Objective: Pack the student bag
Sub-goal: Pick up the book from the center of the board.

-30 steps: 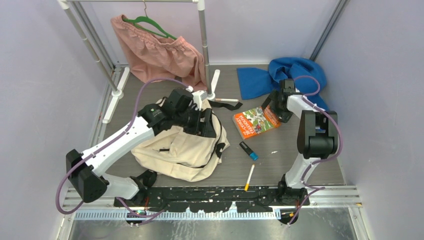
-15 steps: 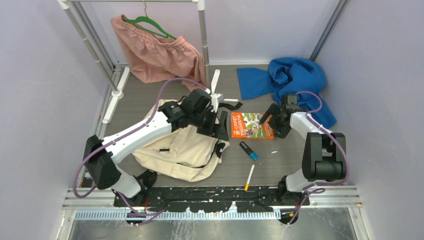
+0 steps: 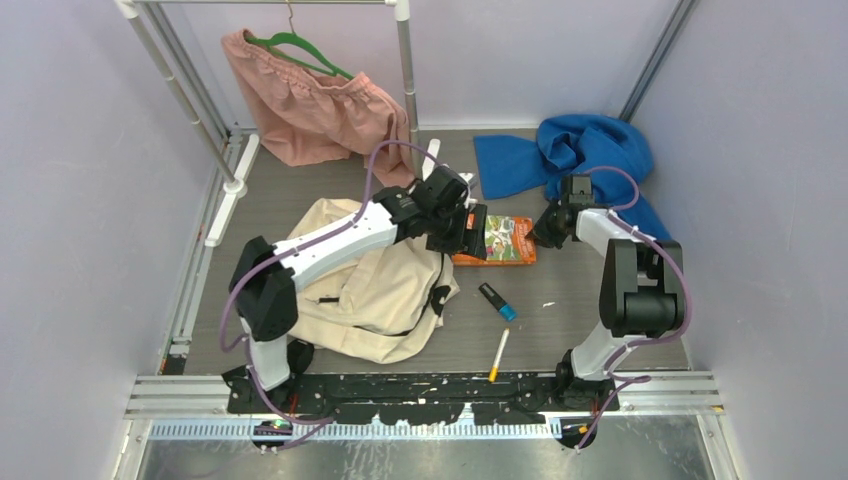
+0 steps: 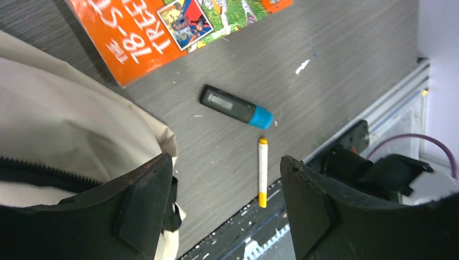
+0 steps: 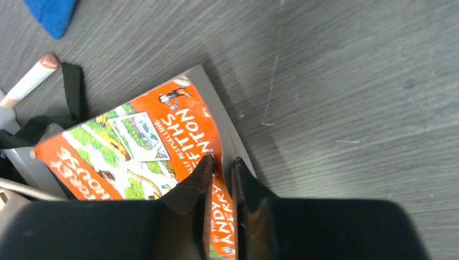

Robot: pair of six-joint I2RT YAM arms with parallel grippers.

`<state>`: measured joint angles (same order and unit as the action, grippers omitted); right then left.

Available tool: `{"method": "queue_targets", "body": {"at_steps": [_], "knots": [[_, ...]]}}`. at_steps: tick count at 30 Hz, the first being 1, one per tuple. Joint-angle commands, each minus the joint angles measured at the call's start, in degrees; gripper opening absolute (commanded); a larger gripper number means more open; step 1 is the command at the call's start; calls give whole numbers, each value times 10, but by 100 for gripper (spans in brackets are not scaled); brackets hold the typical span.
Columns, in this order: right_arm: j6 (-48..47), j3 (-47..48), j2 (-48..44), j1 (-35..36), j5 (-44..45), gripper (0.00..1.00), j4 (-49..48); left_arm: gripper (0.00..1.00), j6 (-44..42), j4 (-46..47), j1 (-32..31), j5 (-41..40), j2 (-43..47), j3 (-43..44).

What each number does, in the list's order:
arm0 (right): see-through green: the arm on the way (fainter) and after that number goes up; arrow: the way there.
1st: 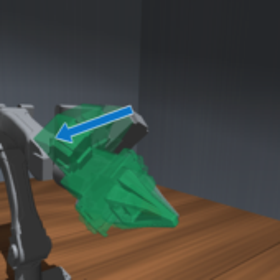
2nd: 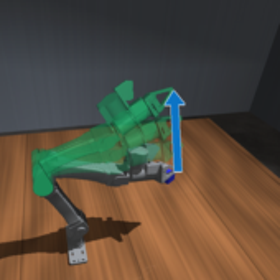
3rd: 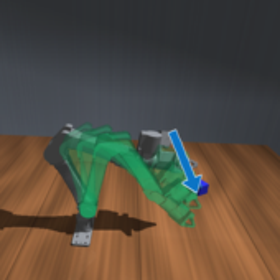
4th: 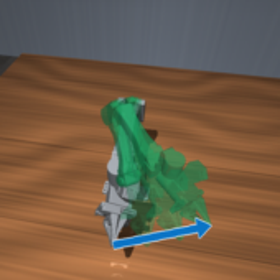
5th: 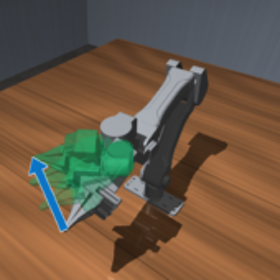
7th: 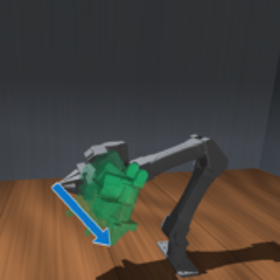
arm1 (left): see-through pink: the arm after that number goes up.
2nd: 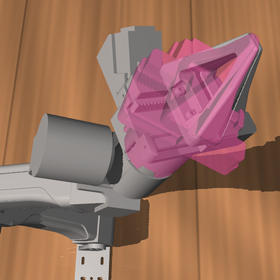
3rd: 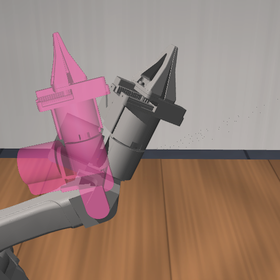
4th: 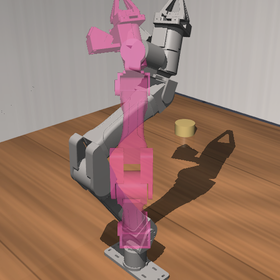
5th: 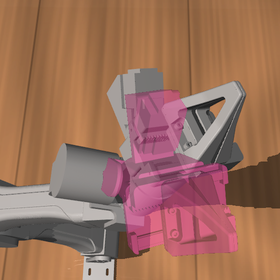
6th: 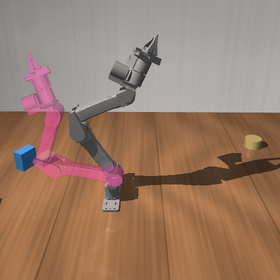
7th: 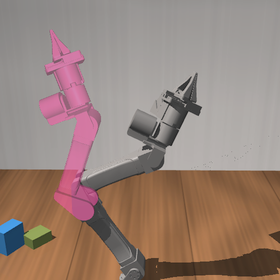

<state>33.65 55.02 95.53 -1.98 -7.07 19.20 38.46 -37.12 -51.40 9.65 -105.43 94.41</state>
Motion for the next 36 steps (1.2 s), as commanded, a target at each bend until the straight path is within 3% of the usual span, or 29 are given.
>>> {"method": "queue_targets", "body": {"at_steps": [1,17,22,26,32,36], "knots": [[-10,-5,-18,3,25,3,13,73,13,-7,7,-31,-30,34],[16,-38,-294,2,115,1,153,76,-23,-22,9,20,-64,79],[47,-29,-344,2,101,1,177,87,92,-48,9,35,-89,112],[95,-48,-364,2,96,1,164,88,227,39,7,34,-87,52],[148,-58,-383,2,89,1,161,90,334,56,4,20,-85,16],[159,-55,-385,2,82,1,162,90,419,136,4,22,-73,-54]]}}
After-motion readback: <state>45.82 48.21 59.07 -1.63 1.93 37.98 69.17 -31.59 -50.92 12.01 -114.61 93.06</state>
